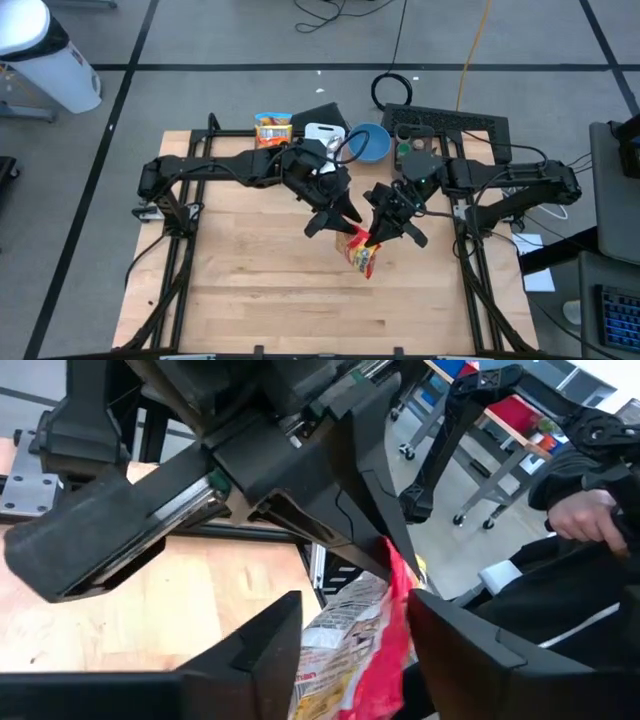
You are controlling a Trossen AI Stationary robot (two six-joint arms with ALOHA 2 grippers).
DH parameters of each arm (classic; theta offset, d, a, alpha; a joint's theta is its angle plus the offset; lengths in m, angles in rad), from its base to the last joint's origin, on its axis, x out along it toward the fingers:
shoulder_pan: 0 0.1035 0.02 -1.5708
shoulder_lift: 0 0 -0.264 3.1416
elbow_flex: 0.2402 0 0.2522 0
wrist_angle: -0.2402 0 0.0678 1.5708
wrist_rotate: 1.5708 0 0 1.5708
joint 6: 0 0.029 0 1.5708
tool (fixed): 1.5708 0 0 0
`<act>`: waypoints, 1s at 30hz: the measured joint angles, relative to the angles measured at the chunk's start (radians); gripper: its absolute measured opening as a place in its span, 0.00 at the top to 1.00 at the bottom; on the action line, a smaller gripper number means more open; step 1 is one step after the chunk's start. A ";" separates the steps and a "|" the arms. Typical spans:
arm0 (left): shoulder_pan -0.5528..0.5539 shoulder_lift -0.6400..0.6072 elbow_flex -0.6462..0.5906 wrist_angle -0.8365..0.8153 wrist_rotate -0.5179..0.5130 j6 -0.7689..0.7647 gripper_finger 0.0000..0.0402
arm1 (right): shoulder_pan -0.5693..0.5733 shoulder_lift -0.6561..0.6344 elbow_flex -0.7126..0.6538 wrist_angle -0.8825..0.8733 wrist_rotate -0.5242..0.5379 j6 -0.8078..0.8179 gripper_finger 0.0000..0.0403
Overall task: Pick & Place Food Item
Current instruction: Put the red noodle pack into the left black bin
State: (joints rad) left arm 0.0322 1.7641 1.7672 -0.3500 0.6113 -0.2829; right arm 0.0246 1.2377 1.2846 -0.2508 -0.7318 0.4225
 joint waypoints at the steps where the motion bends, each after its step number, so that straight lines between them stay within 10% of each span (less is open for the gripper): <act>1: 0.000 0.000 0.000 0.001 0.005 0.001 0.55 | 0.000 0.000 0.000 0.000 0.000 0.000 1.00; 17: 0.000 0.000 0.000 0.003 0.050 0.041 0.97 | -0.004 0.000 0.000 0.000 0.001 -0.003 1.00; 30: 0.007 0.000 -0.001 0.067 0.052 0.075 0.99 | -0.005 -0.001 0.000 0.003 0.003 -0.003 1.00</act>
State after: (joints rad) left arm 0.0392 1.7638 1.7664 -0.2830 0.6634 -0.2080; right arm 0.0196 1.2366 1.2850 -0.2478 -0.7292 0.4194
